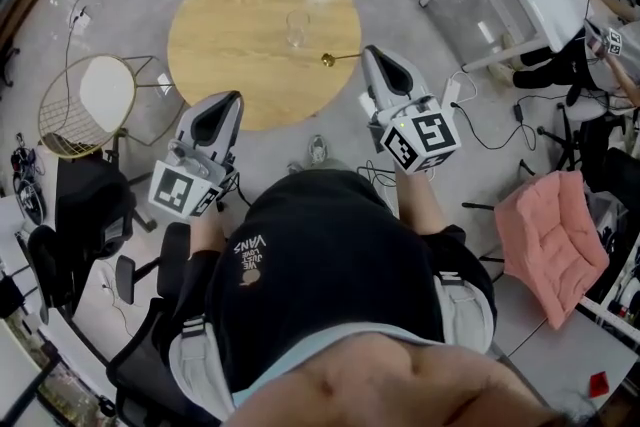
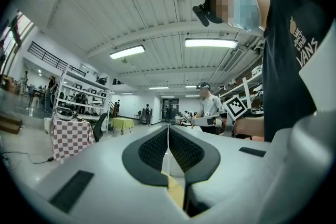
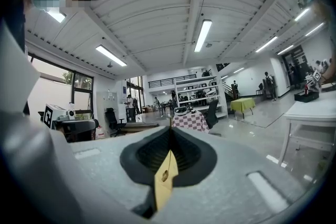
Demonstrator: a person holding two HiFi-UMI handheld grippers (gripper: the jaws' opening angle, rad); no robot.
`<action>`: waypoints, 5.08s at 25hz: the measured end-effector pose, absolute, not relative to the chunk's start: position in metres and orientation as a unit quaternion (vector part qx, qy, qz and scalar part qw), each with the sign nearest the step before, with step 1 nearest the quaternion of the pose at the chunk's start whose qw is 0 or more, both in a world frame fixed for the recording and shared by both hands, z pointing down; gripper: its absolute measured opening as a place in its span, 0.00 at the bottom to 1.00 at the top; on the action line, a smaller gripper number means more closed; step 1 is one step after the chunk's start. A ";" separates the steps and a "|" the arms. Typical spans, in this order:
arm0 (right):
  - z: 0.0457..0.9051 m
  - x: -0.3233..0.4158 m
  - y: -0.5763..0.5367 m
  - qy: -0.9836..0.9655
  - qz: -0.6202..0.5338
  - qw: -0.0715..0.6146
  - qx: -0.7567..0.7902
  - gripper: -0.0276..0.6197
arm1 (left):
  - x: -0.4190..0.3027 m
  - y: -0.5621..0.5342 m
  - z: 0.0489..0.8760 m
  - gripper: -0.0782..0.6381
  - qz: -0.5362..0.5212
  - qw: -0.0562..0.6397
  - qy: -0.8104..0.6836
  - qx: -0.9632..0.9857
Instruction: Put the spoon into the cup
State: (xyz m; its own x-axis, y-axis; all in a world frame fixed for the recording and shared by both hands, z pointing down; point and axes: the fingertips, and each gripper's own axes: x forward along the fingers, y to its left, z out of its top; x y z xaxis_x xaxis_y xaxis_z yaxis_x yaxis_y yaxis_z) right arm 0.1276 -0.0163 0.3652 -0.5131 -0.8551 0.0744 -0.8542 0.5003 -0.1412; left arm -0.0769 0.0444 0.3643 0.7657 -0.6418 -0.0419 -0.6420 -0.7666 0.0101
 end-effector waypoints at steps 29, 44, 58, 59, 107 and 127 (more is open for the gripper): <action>0.377 0.126 -0.108 0.859 -0.091 -0.002 -0.503 0.04 | -0.062 -0.064 0.375 0.11 0.014 -0.009 0.297 -0.955; 0.371 0.108 -0.121 0.823 -0.073 0.001 -0.564 0.04 | -0.090 -0.092 0.368 0.11 0.019 -0.003 0.241 -0.970; 0.394 0.082 -0.150 0.824 -0.083 -0.007 -0.560 0.04 | -0.110 -0.097 0.363 0.11 0.027 0.004 0.250 -0.968; 0.395 0.081 -0.151 0.825 -0.084 -0.008 -0.559 0.04 | -0.111 -0.097 0.362 0.11 0.028 0.005 0.252 -0.967; 0.488 0.059 -0.187 0.839 -0.118 -0.092 -0.523 0.04 | -0.132 -0.081 0.366 0.11 0.027 -0.003 0.330 -0.944; 0.522 0.045 -0.197 0.847 -0.143 -0.117 -0.498 0.04 | -0.144 -0.072 0.371 0.11 0.022 -0.006 0.369 -0.929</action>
